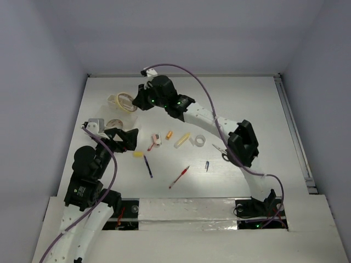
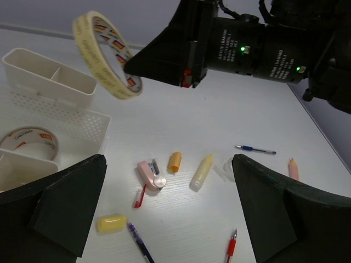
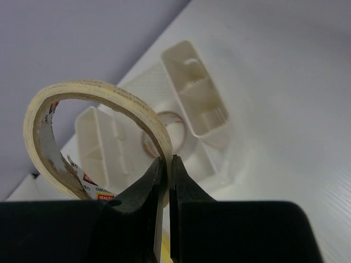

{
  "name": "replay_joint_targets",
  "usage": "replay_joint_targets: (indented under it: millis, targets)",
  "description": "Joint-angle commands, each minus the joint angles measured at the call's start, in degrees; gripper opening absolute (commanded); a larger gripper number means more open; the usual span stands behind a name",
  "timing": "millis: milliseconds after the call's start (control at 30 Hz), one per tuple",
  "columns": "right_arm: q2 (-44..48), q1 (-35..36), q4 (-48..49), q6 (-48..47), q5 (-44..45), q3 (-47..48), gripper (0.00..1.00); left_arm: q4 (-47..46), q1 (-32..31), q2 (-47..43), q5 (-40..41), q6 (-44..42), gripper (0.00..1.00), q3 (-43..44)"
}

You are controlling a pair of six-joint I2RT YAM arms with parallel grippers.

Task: Sort the stationery into containers
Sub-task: Pick up the stationery from the center of the board, then place the stationery in the storage box.

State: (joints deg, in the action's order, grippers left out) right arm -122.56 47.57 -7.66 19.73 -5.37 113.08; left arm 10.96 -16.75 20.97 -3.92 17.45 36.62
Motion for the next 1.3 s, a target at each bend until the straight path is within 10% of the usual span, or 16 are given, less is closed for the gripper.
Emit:
replay_joint_targets:
  millis: [0,400,567,1267]
  targets:
    - [-6.4,0.9,1.9,5.1,-4.0,9.2,0.0,-1.0,0.3,-1.1,3.1,0.4,0.99,2.1]
    - [-14.5,4.4,3.0,9.0,1.0,14.8,0.03,-0.9,0.3,-2.1,2.8,0.6,0.99,2.2]
    - [-14.2,4.9,3.0,8.7,1.1,14.0,0.21,-0.9,0.3,-2.1,2.9,0.6,0.99,2.2]
    - [10.0,0.4,-4.4,2.8,9.9,-9.9,0.32,-1.5,0.3,-4.4,1.1,-0.1,0.99,1.6]
